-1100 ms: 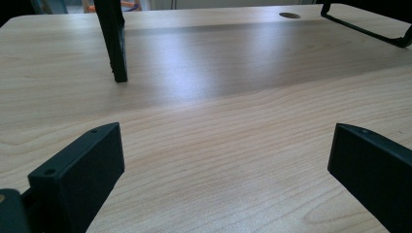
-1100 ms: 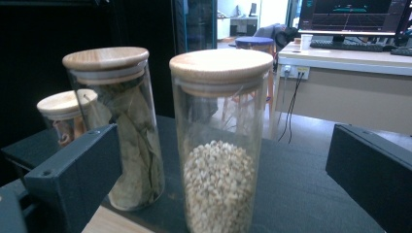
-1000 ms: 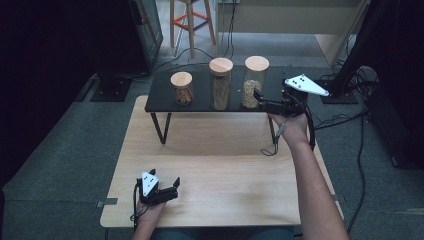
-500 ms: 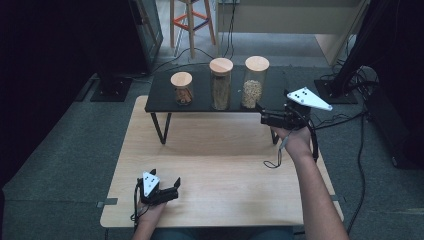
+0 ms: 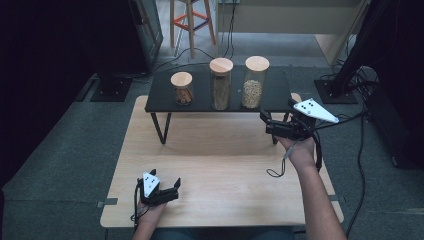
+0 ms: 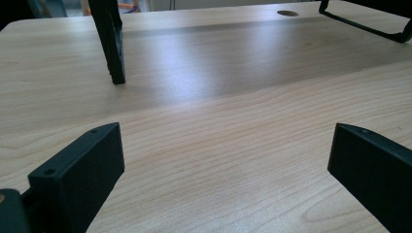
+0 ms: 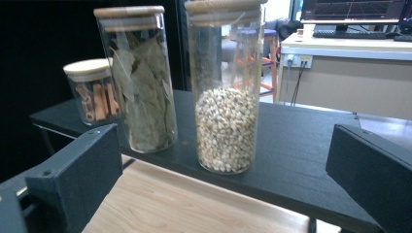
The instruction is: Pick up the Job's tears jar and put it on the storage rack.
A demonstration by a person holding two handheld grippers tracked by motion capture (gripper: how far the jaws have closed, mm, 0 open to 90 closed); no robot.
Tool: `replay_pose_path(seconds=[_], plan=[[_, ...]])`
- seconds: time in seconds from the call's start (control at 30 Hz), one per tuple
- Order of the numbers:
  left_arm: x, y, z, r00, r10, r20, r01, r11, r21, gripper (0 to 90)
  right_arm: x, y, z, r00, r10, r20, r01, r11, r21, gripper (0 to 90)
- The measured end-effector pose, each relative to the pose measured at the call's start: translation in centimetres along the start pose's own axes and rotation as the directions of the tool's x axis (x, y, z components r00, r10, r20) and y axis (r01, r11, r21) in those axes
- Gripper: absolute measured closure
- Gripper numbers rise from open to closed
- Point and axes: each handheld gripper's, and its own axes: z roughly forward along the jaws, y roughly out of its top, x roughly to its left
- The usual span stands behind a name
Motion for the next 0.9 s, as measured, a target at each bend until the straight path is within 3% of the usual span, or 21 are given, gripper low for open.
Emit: replay_pose_path(seconds=[0.57,0.73,0.9], plan=[[0.0,0.1,0.0,1.0000,0.003,0.001,-0.003,1.0000,0.005,0.0,-1.5,-3.3,-1.8,0.9989,0.002,0.046,-0.004,1.000,0.022,0.0],[0.0,0.1,0.0,1.0000,0.004,-0.001,-0.004,1.0000,0.006,0.0,-2.4,-4.8,-2.5,0.9975,0.037,0.061,-0.039,0.999,0.033,0.0],[-0.1,0.1,0.0,1.0000,0.006,-0.002,-0.006,1.0000,0.006,0.0,-2.9,-6.1,-3.3,0.9961,0.042,0.078,-0.045,0.998,0.035,0.0]])
